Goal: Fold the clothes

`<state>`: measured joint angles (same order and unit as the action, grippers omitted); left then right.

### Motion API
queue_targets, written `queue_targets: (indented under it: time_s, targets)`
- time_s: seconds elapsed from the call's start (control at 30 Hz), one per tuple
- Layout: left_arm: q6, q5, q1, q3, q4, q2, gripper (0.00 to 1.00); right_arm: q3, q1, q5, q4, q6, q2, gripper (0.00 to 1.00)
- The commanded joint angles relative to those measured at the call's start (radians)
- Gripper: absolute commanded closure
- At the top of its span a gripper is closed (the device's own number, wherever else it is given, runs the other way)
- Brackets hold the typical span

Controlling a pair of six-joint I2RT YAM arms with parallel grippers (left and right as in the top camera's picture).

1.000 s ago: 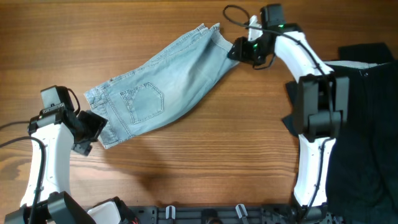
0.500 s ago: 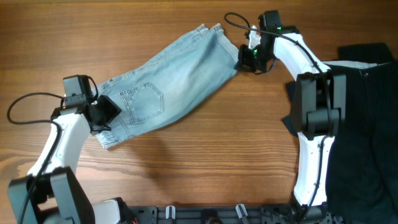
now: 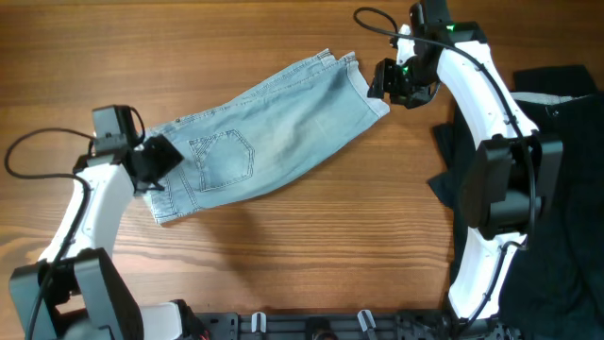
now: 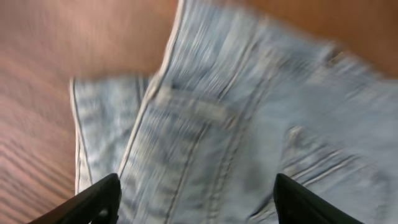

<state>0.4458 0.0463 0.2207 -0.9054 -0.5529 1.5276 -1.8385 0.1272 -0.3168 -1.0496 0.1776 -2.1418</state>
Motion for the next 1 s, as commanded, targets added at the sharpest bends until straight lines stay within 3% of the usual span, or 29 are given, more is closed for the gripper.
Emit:
queue_targets:
  time_s: [0.0, 0.13, 0.37, 0.5, 0.57, 0.67, 0.7, 0.8, 0.97]
  targets:
    - [-0.020, -0.025, 0.044, -0.044, 0.008, -0.020, 0.18, 0.000, -0.004, -0.091, 0.008, -0.157, 0.006, 0.40]
    - [-0.021, -0.002, 0.104, -0.044, 0.050, 0.027, 0.15, 0.000, -0.004, -0.104, 0.021, -0.155, 0.006, 0.35]
    - [-0.056, 0.180, 0.131, -0.044, 0.186, 0.193, 0.11, 0.000, -0.004, -0.104, 0.035, -0.113, 0.006, 0.33]
    - [-0.102, 0.283, 0.131, -0.044, 0.300, 0.230, 0.14, 0.001, -0.002, -0.111, 0.047, -0.096, 0.006, 0.33]
    - [-0.102, 0.283, 0.130, -0.044, 0.336, 0.229, 0.25, 0.000, -0.001, -0.111, 0.047, -0.096, 0.006, 0.33]
    - [-0.098, 0.319, 0.133, -0.044, 0.323, 0.224, 0.70, 0.000, -0.002, -0.111, 0.047, -0.096, 0.006, 0.33]
    - [-0.098, 0.354, 0.139, -0.045, 0.315, 0.216, 0.75, 0.000, -0.002, -0.111, 0.048, -0.097, 0.006, 0.33]
    - [-0.090, 0.477, 0.168, -0.048, 0.297, 0.173, 0.77, 0.000, -0.002, -0.110, 0.064, -0.098, 0.006, 0.33]
    - [-0.046, 0.491, 0.241, -0.066, 0.115, 0.032, 0.81, 0.001, -0.002, -0.110, 0.090, -0.097, 0.006, 0.33]
